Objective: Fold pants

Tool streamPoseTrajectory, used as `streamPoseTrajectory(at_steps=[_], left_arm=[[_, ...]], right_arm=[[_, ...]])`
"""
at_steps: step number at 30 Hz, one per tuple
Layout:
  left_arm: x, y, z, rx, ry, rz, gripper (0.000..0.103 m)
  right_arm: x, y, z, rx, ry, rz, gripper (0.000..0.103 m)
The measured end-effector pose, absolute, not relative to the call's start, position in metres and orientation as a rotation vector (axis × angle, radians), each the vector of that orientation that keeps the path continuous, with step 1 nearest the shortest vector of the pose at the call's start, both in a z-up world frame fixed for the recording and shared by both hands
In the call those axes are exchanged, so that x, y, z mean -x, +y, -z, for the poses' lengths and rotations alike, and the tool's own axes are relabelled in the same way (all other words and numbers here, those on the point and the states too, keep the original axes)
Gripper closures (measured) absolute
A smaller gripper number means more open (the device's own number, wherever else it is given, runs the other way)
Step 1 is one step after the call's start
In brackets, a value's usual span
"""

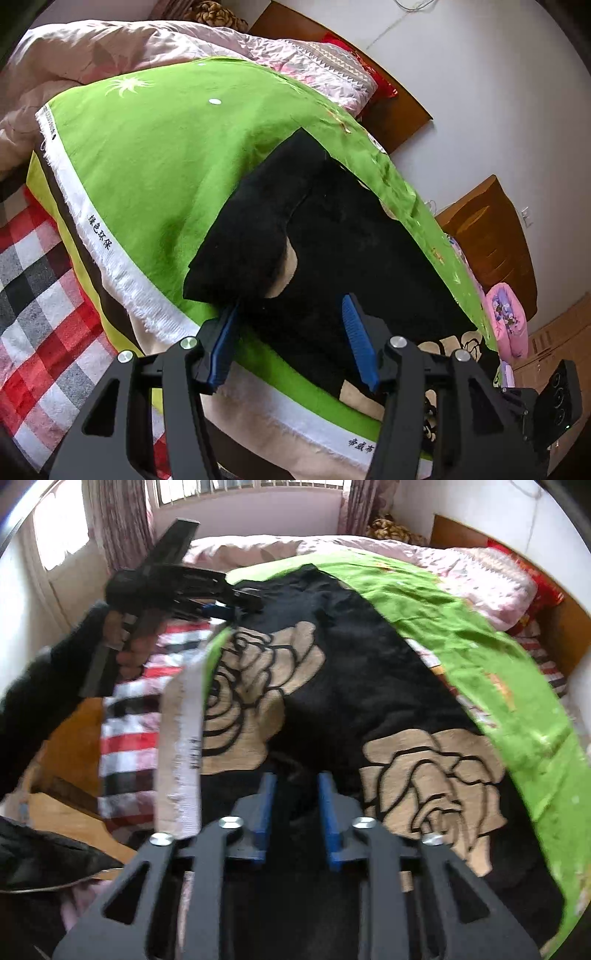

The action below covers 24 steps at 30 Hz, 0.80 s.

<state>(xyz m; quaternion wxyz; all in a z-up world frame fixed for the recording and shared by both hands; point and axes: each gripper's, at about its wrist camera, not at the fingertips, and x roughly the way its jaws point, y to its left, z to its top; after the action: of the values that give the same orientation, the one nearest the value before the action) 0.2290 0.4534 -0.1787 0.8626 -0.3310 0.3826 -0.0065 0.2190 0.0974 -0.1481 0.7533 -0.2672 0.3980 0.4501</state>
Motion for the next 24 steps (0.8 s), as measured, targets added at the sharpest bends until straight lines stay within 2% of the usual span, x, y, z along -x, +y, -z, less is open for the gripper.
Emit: streamPoseTrajectory(at_steps=[2, 5, 11, 15, 18, 19, 20, 24], left_arm=[[-0.229, 0.454, 0.179, 0.702, 0.802, 0.016, 0.048], [-0.228, 0.457, 0.177, 0.715, 0.798, 0.018, 0.051], [-0.226, 0.466, 0.171, 0.704, 0.777, -0.008, 0.067], [-0.223, 0.473, 0.168, 0.697, 0.770, -0.082, 0.067], [-0.217, 0.481, 0.165, 0.719, 0.759, -0.146, 0.067], [-0.213, 0.483, 0.163, 0.732, 0.748, -0.155, 0.067], [-0.210, 0.485, 0.162, 0.741, 0.737, -0.157, 0.066], [-0.195, 0.496, 0.162, 0.843, 0.697, -0.119, 0.064]], right_arm=[[-0.211, 0.102, 0.148, 0.658, 0.823, -0.937, 0.098], [-0.197, 0.107, 0.146, 0.696, 0.782, -0.945, 0.099], [-0.185, 0.108, 0.123, 0.491, 0.850, -1.128, 0.100], [-0.190, 0.111, 0.147, 0.517, 0.938, -1.103, 0.098], [-0.192, 0.109, 0.144, 0.489, 0.960, -1.116, 0.081], [-0.190, 0.108, 0.141, 0.501, 0.952, -1.103, 0.062], [-0.186, 0.107, 0.138, 0.505, 0.938, -1.101, 0.051], [-0.182, 0.100, 0.121, 0.485, 0.881, -1.095, 0.050]])
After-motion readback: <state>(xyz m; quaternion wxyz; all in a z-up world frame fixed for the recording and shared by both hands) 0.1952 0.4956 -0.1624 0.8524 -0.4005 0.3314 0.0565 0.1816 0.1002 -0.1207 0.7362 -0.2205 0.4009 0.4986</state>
